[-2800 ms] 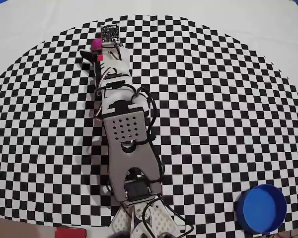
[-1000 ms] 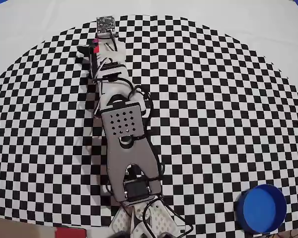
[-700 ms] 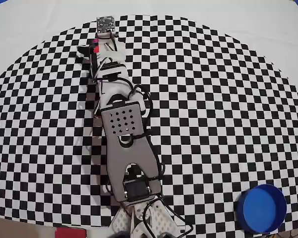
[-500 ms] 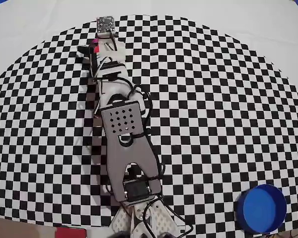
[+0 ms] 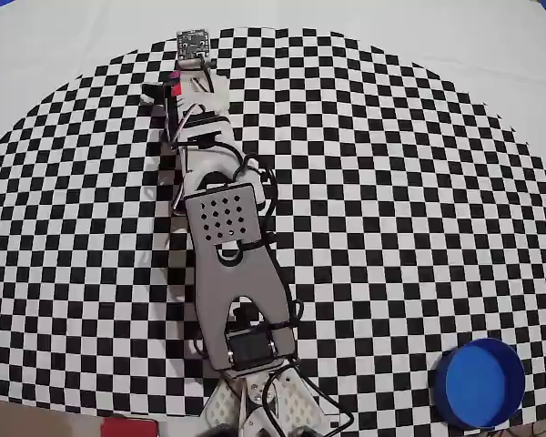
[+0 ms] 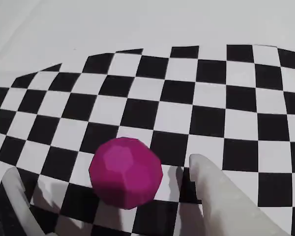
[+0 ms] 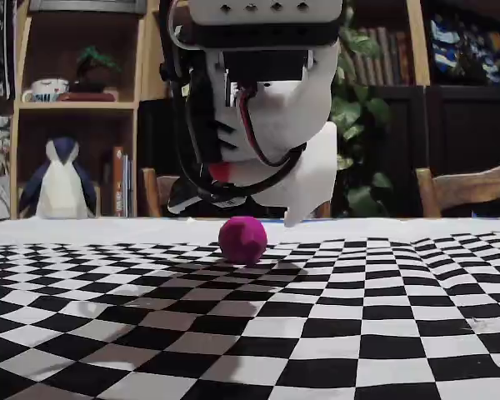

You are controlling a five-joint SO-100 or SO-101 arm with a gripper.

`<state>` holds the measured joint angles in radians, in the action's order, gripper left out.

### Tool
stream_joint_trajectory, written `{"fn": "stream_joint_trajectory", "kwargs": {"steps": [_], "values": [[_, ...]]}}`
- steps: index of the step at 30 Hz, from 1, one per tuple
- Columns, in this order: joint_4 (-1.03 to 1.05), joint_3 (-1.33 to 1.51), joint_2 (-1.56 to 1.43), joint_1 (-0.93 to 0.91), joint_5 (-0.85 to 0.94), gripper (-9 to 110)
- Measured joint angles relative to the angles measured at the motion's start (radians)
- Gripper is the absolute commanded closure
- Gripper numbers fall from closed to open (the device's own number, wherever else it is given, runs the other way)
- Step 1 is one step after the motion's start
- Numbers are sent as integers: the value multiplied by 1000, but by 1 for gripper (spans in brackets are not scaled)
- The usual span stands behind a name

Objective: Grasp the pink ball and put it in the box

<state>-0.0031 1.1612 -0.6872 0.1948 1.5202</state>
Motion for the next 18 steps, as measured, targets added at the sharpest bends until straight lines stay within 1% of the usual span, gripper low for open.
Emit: {"fn": "stream_joint_trajectory", "kwargs": {"steps": [18], "values": [[14,-103,64,0,0,59]]}}
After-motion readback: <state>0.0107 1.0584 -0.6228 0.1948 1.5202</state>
